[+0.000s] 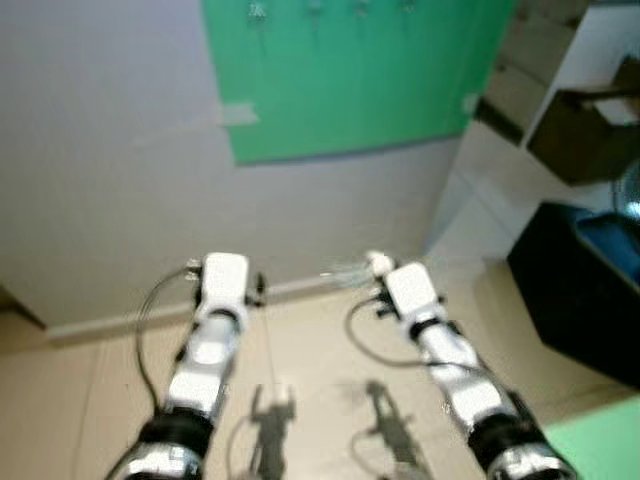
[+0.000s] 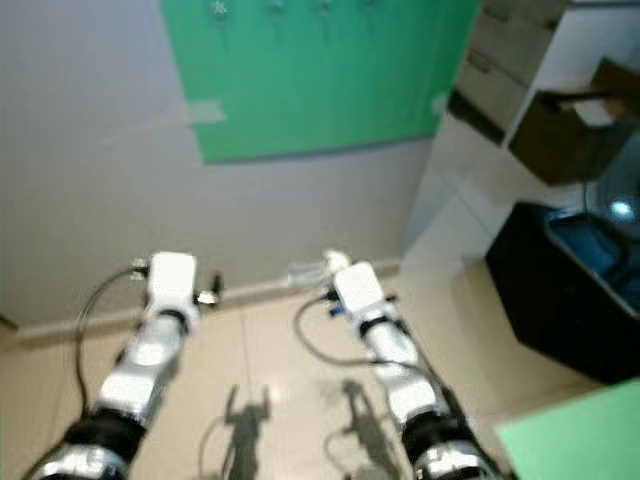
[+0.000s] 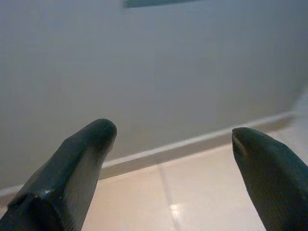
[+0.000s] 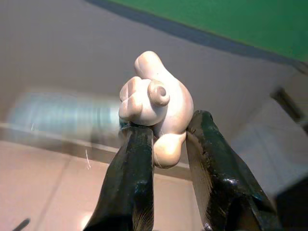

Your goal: Hang keys on a hook

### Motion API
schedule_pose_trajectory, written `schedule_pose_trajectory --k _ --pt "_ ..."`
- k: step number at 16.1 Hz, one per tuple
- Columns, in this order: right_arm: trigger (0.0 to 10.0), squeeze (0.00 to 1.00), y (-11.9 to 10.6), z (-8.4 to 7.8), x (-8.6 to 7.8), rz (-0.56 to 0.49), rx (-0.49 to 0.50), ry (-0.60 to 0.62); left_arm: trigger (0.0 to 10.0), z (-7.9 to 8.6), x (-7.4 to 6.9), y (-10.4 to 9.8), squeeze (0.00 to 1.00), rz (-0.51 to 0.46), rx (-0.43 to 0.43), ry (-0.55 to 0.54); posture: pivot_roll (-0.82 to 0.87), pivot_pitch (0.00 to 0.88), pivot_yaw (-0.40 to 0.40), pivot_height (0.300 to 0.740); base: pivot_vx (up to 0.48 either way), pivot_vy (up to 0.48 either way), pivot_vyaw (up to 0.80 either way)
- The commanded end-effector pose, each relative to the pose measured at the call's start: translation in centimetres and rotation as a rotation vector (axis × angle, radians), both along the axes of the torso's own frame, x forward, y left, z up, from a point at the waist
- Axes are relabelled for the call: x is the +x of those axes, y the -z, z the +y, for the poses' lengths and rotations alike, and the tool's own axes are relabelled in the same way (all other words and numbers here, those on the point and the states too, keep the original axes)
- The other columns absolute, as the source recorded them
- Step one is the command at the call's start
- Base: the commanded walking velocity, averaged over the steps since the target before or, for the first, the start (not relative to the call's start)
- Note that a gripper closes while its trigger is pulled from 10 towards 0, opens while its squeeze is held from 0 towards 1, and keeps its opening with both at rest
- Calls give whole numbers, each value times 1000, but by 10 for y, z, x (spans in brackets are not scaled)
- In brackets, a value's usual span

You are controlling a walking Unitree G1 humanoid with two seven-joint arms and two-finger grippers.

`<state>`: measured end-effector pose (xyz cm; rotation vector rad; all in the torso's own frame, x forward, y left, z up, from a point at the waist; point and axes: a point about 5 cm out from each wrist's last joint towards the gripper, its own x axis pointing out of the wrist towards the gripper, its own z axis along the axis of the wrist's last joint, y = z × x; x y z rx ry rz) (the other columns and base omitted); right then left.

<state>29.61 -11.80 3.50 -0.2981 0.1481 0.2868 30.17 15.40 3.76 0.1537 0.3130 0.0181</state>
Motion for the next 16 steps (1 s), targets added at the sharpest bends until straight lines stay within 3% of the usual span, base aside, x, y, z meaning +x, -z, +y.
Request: schedule_pose_trajectory --k 1,3,16 --pt "0 0 -3 7 2 -11 15 -16 10000 7 2 -5 0 -26 18 -12 -113 0 14 723 0 0 0" --pt "0 0 -3 9 2 -11 15 -21 10000 6 2 -6 0 -33 2 0 -109 0 13 723 152 0 0" --pt "0 0 -1 10 0 -6 17 -30 10000 1 4 -7 0 -28 18 17 -115 0 21 723 455 0 0"
